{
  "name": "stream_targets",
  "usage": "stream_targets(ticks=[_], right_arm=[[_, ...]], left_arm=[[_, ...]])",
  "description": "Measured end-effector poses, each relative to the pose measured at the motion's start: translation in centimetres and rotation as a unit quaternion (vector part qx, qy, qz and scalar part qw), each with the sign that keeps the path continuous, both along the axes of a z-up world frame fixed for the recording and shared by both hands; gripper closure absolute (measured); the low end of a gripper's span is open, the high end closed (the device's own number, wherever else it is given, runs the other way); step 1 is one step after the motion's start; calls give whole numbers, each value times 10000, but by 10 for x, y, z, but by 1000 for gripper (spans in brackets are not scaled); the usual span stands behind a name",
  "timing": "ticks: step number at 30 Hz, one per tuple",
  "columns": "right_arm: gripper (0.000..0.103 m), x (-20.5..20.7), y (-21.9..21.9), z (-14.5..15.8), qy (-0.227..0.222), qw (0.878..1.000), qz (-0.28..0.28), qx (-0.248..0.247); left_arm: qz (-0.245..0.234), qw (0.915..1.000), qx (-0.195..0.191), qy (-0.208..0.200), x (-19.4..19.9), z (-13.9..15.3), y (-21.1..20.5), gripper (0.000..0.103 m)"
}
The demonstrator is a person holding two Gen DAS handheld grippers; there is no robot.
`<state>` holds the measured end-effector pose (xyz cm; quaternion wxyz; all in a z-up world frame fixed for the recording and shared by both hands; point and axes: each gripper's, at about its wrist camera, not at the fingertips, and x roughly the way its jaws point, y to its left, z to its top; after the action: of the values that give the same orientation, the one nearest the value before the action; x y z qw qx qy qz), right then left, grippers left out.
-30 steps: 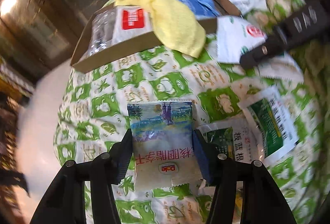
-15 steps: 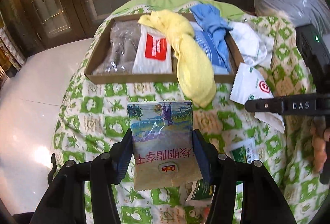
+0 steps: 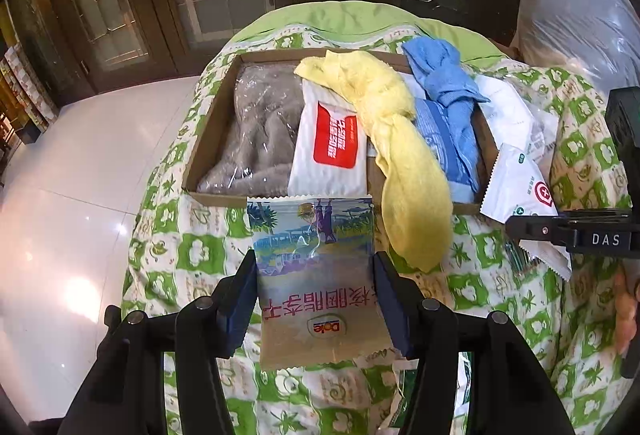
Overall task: Organize soft objects
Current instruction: 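Lower both packets into the box lid and open both grippers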
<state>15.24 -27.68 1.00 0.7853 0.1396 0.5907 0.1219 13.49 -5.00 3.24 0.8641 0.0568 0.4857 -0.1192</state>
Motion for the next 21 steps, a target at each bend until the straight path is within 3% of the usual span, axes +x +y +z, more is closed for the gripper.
stream_targets(ticks=[21], right_arm=[[81,83,18,18,27,9987,-246,437]], left_arm=[[53,10000,-72,1,57,8,5,44]])
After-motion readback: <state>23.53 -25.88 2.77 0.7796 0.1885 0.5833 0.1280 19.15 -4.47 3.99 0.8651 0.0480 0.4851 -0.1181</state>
